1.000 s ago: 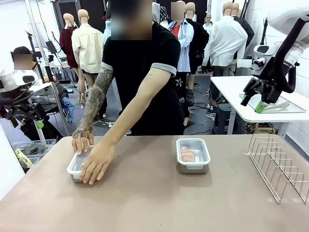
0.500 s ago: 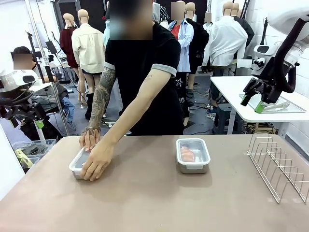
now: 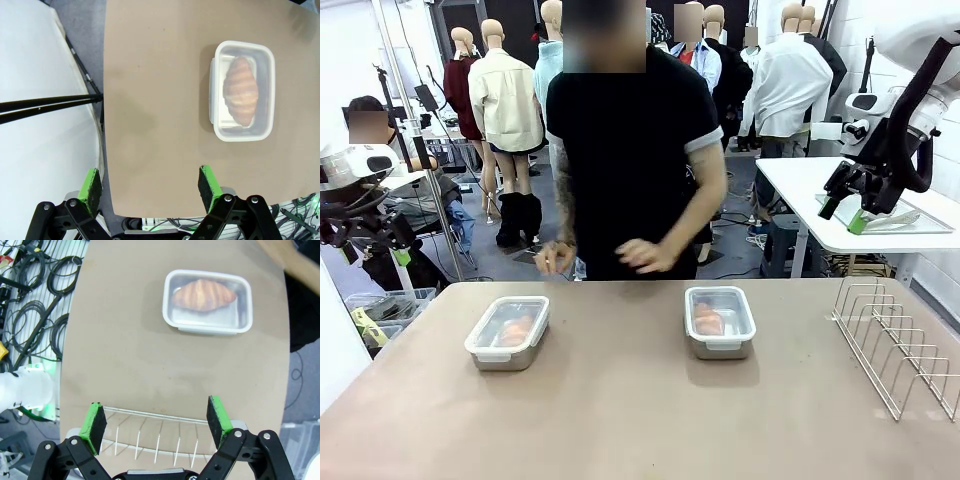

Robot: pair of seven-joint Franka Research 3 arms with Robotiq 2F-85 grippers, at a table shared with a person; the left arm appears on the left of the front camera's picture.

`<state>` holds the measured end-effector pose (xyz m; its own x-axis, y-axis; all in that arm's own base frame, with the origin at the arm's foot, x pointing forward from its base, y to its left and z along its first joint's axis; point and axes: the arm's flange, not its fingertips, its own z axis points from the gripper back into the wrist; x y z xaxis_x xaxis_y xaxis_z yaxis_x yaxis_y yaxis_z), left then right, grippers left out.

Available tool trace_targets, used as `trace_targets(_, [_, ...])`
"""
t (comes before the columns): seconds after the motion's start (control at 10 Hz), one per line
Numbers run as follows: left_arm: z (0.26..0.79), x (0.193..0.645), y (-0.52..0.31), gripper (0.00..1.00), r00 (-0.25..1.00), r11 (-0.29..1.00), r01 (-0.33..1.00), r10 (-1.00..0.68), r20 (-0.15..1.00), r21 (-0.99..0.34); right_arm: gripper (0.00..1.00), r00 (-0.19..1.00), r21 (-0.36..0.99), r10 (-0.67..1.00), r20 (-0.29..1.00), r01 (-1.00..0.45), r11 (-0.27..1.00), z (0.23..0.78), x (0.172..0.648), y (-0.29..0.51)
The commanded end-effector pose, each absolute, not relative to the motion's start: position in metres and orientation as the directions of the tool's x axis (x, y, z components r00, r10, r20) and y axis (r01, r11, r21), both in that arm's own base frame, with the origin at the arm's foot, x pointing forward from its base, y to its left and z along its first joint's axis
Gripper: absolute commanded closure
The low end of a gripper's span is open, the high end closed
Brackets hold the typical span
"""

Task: Place the bread in airtight containers.
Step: Release when the human grabs the Airtight Container lid.

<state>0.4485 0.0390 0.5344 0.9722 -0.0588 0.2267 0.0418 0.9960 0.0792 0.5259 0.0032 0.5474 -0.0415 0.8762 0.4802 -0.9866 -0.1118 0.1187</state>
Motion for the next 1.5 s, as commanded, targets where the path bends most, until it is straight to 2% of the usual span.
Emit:
trace_targets(0.0, [0.535, 0.4485, 0.0405, 0.0, 0.972, 0.995, 0.021, -0.044, 0.232, 0.099, 0.0, -0.033, 0.123, 0.878, 0.477, -0.987, -0.104, 0.5488, 0.526, 0.0059])
trace_targets(1.4, [0.535, 0.4485, 0.0405, 0.0, 0.972, 0.995, 0.021, -0.044, 0.232, 0.099, 0.0, -0.033, 0.123, 0.878, 0.477, -0.987, -0.104, 0.5488, 0.526, 0.0059])
